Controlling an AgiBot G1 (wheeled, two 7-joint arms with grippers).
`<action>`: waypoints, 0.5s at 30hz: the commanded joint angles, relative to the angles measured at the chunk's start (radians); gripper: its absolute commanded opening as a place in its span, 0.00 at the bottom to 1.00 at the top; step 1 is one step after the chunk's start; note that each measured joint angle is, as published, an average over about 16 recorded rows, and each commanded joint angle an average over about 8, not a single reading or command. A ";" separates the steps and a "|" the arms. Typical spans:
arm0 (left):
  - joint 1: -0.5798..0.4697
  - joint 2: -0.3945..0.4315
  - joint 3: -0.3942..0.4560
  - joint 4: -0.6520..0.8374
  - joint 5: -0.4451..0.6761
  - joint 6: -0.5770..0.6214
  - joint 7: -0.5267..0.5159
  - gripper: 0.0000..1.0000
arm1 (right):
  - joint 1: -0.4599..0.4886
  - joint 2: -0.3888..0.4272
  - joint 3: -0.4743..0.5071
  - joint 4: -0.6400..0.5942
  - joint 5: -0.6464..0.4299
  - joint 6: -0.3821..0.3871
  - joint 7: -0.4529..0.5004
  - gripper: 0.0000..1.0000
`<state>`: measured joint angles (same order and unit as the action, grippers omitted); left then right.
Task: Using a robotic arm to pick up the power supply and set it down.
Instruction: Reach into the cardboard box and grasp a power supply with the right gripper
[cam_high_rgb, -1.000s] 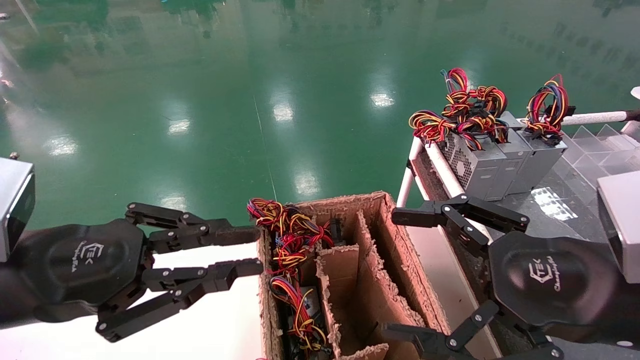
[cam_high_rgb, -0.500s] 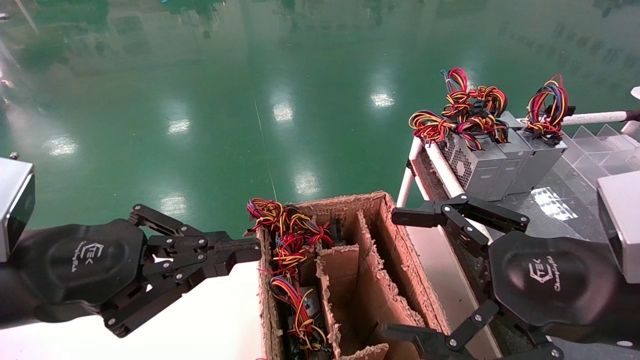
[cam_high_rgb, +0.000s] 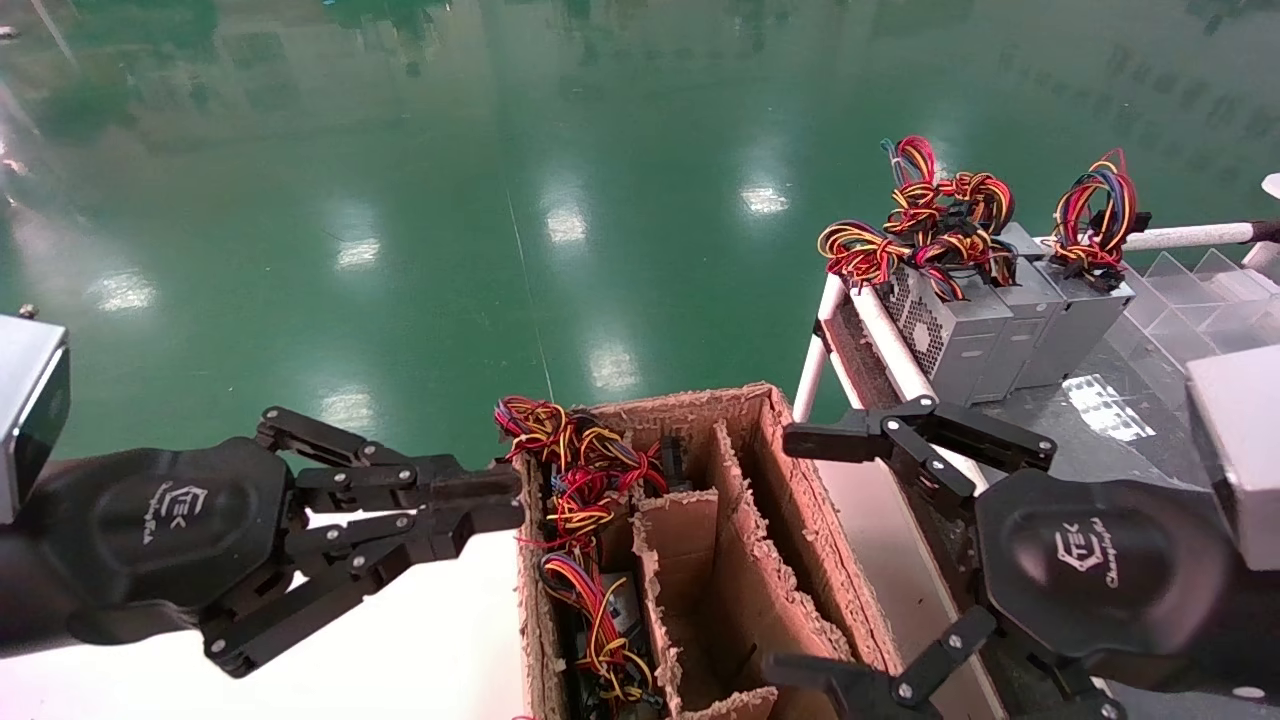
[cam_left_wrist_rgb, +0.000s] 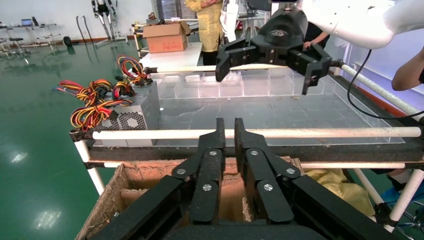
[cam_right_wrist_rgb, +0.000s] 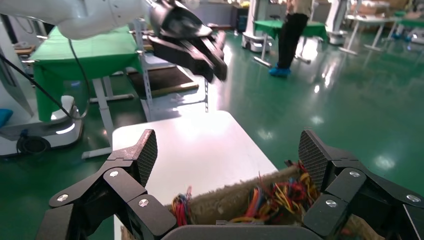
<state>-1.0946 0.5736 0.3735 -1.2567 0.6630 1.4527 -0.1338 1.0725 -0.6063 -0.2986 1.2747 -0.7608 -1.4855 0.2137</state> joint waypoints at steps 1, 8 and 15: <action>0.000 0.000 0.000 0.000 0.000 0.000 0.000 1.00 | -0.002 0.004 -0.002 -0.004 -0.005 0.004 0.004 1.00; 0.000 0.000 0.000 0.000 0.000 0.000 0.000 1.00 | 0.015 -0.030 -0.083 -0.009 -0.098 -0.007 0.085 1.00; 0.000 0.000 0.000 0.000 0.000 0.000 0.000 1.00 | 0.040 -0.132 -0.186 -0.041 -0.193 -0.048 0.126 0.59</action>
<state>-1.0946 0.5736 0.3737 -1.2566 0.6630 1.4527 -0.1337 1.1051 -0.7337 -0.4755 1.2360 -0.9491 -1.5217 0.3270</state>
